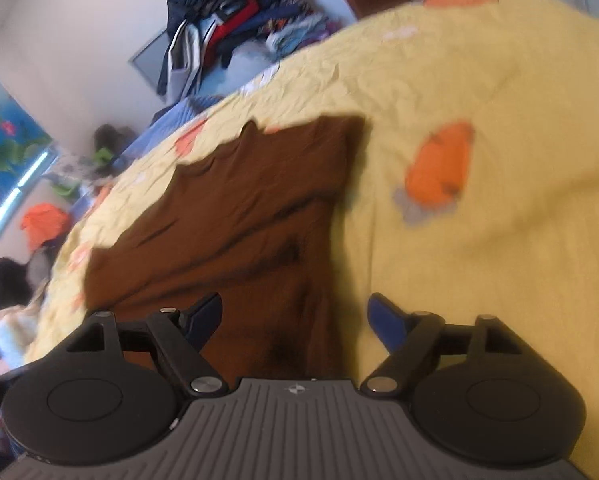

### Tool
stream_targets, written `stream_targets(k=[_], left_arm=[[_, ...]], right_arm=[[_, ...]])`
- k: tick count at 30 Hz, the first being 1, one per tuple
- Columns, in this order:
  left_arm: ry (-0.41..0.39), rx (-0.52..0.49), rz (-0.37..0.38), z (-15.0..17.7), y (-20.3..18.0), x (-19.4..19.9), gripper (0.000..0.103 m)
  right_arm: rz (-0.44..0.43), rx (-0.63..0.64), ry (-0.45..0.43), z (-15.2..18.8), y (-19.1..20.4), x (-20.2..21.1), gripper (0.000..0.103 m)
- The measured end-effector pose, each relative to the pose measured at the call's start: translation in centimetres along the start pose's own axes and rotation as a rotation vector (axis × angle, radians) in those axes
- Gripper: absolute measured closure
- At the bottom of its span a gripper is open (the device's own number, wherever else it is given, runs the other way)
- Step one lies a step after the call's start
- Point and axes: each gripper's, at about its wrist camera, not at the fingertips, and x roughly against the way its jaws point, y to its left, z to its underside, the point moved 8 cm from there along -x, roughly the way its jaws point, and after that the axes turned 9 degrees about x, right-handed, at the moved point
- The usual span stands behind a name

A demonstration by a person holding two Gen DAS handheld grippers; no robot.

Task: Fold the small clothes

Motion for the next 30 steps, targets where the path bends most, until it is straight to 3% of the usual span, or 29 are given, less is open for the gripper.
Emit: stream_targets(k=[2,4,5,6,8,9,11,13,16,17,18,19,20,21,25,26,27,28,30], left_arm=[[0.007,0.076,0.063,0.3,0.6,0.5,0.020],[0.017,0.114,0.076,0.1,0.8,0.5,0.023],[0.021,0.119,0.073,-0.1,0.7,0.3,0.043],[0.030,0.115,0.057,-0.3,0.7,0.1,0.072],[0.044,0.116,0.000,-0.5,1.1,-0.3,0.096],[0.050,0.127,0.001,-0.6,1.4,-0.2,0.100],[0.041,0.121,-0.024,-0.6,2.0,0.2,0.100],[0.031,0.109,-0.023,-0.1,2.4,0.5,0.100],[0.064,0.158,0.020,0.5,2.4,1.3,0.098],[0.102,0.188,0.065,1.1,2.3,1.6,0.090],[0.137,0.230,0.115,1.8,2.2,2.0,0.077],[0.149,0.265,0.167,2.6,2.1,2.5,0.069],[0.161,0.287,0.221,3.3,2.0,3.1,0.052],[0.171,0.301,0.258,4.0,1.9,3.6,0.044],[0.207,0.307,0.308,5.8,1.3,4.9,0.045],[0.201,0.278,0.276,5.9,1.2,4.9,0.069],[0.210,0.246,0.221,6.1,1.1,4.6,0.096],[0.213,0.231,0.199,6.2,1.2,4.4,0.096],[0.196,0.210,0.169,5.9,1.8,4.7,0.096]], right_arm=[[-0.067,-0.035,0.005,1.4,0.0,1.1,0.024],[-0.102,-0.065,0.018,2.2,0.0,1.6,0.039],[-0.100,-0.075,0.034,2.4,-0.1,1.5,0.063],[-0.098,-0.091,0.063,2.7,-0.3,1.2,0.092],[-0.085,-0.094,0.083,3.1,-0.8,0.7,0.095],[-0.070,-0.092,0.070,2.9,-1.0,0.9,0.094],[0.002,-0.070,0.018,2.1,-1.9,2.2,0.094],[0.002,-0.135,-0.008,1.7,-4.2,2.9,0.095],[-0.053,-0.206,0.026,2.7,-4.9,2.8,0.093],[-0.060,-0.214,0.034,3.1,-4.4,3.0,0.082],[-0.076,-0.215,0.041,3.4,-3.8,3.4,0.063],[-0.112,-0.212,0.046,3.8,-3.1,3.9,0.052],[-0.149,-0.207,0.054,4.4,-2.3,4.4,0.039],[-0.177,-0.202,0.070,5.1,-1.6,4.8,0.038],[-0.287,-0.250,0.129,8.1,-0.1,5.9,0.043],[-0.300,-0.253,0.147,8.6,0.2,5.9,0.053],[-0.290,-0.244,0.162,9.1,0.5,5.8,0.075],[-0.265,-0.230,0.178,9.3,0.4,5.7,0.090],[-0.224,-0.195,0.170,9.2,0.1,5.6,0.093]])
